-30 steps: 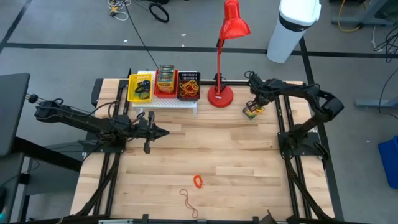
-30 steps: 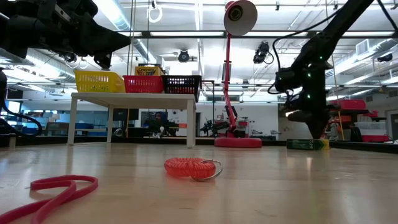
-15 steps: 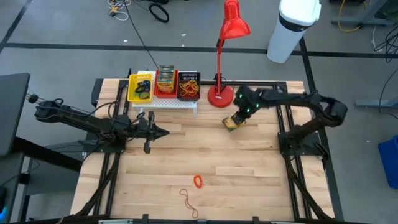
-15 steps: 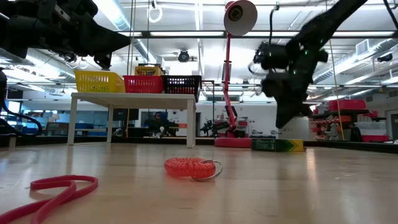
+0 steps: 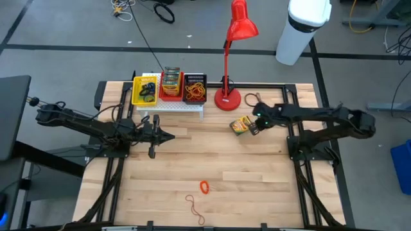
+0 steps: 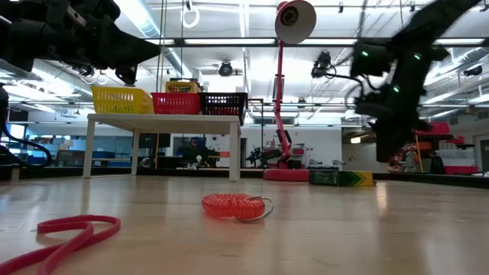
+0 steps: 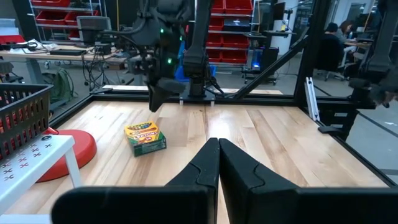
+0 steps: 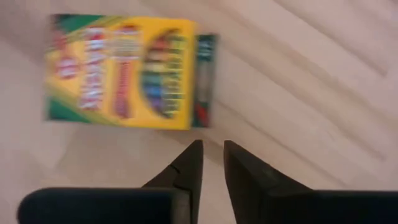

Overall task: Pick & Place Office Desk Supplies
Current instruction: Put the crayon box into the red bin on the shelf

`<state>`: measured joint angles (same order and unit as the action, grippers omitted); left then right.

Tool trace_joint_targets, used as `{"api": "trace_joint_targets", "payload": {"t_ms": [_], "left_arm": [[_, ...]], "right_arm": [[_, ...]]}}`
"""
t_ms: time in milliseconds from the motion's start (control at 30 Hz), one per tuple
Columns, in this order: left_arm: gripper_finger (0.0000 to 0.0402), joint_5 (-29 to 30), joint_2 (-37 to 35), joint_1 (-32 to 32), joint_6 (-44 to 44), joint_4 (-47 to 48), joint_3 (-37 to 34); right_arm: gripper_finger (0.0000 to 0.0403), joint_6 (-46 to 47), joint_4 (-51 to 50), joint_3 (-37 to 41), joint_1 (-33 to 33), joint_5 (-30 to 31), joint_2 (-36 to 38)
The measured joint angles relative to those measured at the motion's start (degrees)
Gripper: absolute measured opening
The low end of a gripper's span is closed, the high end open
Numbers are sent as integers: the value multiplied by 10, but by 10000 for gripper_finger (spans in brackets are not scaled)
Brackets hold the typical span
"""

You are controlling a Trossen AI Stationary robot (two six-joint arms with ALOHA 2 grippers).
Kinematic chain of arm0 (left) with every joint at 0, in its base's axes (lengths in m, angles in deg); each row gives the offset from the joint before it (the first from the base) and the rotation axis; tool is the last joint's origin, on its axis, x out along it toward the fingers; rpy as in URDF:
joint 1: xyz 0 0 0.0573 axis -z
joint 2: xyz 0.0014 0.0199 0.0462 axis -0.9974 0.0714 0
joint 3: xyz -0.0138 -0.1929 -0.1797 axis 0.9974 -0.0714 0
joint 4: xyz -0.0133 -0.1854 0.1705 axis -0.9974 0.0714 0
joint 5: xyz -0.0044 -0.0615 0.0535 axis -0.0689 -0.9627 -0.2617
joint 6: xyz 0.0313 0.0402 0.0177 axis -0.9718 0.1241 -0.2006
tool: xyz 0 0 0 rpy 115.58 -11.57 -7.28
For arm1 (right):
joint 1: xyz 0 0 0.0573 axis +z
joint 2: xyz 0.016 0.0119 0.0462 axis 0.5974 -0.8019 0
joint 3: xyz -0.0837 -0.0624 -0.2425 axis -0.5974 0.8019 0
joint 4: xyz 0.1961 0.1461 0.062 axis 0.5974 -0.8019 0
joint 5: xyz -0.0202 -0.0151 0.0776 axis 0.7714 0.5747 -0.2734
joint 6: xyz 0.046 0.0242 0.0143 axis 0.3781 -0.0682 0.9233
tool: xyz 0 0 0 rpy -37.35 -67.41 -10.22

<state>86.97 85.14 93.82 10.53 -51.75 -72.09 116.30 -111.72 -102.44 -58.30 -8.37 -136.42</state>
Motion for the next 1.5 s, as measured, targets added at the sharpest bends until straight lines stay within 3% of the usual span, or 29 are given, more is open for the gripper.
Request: {"api": "trace_joint_targets", "payload": {"t_ms": [167, 300, 567, 833, 1033, 1500], "left_arm": [[12, 0, 0, 0, 0, 0, 0], [12, 0, 0, 0, 0, 0, 0], [12, 0, 0, 0, 0, 0, 0], [12, 0, 0, 0, 0, 0, 0], [12, 0, 0, 0, 0, 0, 0], [12, 0, 0, 0, 0, 0, 0]], "right_arm": [[91, 44, 144, 117, -36, -43, 73], [91, 71, 260, 173, -44, -72, 88], [90, 80, 277, 185, -43, -24, 86], [90, 90, 284, 185, -43, -18, 120], [90, 117, 232, 187, -43, 38, 136], [90, 137, 342, 214, -44, 15, 69]]}}
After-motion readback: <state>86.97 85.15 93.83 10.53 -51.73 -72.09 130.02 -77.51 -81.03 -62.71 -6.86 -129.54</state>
